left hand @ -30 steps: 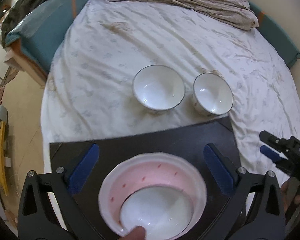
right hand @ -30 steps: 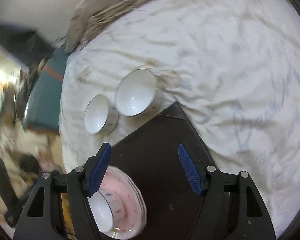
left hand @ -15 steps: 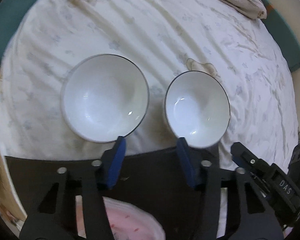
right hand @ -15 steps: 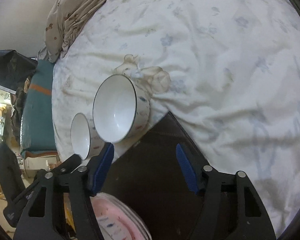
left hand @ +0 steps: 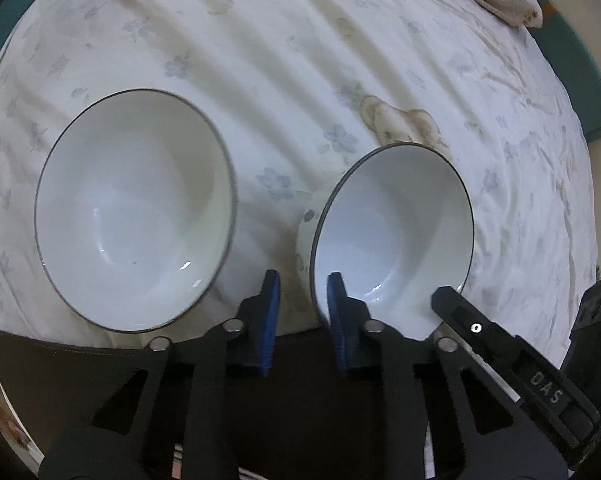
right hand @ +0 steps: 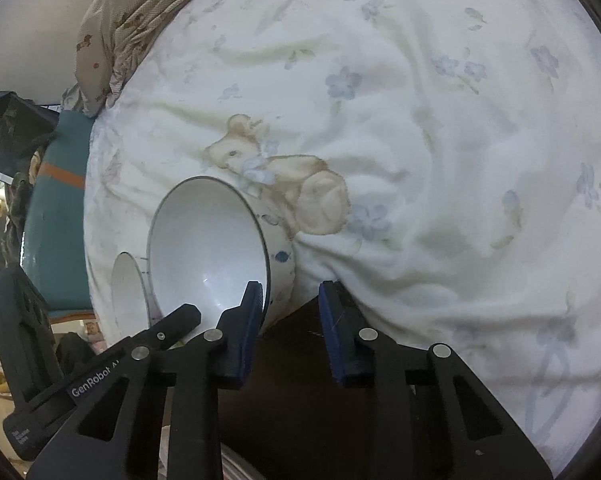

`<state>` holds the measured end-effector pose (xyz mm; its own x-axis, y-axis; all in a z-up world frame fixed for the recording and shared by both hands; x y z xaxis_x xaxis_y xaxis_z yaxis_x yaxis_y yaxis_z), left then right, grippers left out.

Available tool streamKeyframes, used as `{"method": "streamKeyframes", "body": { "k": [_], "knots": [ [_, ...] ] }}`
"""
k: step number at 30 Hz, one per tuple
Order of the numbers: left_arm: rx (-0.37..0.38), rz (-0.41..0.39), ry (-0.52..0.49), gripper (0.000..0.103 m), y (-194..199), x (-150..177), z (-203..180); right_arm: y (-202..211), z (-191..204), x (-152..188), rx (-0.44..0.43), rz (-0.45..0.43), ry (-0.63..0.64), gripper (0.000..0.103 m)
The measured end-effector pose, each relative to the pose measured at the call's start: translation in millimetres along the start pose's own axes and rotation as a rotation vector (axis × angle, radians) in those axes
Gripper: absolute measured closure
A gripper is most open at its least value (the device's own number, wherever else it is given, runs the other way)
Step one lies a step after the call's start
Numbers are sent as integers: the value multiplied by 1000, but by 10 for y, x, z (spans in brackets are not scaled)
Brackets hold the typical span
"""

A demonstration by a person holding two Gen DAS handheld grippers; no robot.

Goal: Organize plates and bowls

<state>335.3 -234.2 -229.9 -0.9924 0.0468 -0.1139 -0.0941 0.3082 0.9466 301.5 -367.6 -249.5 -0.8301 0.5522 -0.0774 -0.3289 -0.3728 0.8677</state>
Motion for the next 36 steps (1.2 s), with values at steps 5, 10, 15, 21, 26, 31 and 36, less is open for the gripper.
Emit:
{"method": "streamKeyframes", "body": {
  "k": [5, 10, 15, 21, 26, 31, 36],
  "knots": [
    [-50, -12, -47, 91, -10, 12, -80, -58, -56, -3, -16, 8, -9, 84],
    [-72, -3, -60, 91, 44, 77, -72, -67, 36, 18, -39, 18, 39, 92],
    [-80, -35, -69, 90, 271, 160, -128, 25, 86, 52, -53, 27, 51, 92],
    [-62, -64, -43, 90, 672, 368, -92, 322, 252, 180, -72, -8, 93, 93],
    [-37, -110, -35, 89, 1093, 616, 40, 660, 489, 403, -87, -35, 166, 92],
    [-24, -145, -19, 89, 1430, 892, 219, 978, 769, 722, -110, -70, 255, 92],
    [-43, -177, -70, 89, 1719, 1282, 438, 1184, 992, 1161, -125, -84, 328, 92]
  ]
}}
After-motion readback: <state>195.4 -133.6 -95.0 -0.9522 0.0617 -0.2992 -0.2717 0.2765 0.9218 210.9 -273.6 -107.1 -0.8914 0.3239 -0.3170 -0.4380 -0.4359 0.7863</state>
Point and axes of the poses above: each gripper's, at about its wrist camera, not at the fingertips, and y roughly against the way its jaws point, z to its left, x to its underside, the point moved 8 cm from there along -y, roughly the way its jaws point, and after that the axes turned 5 degrees about x, right-handed, at the moved point
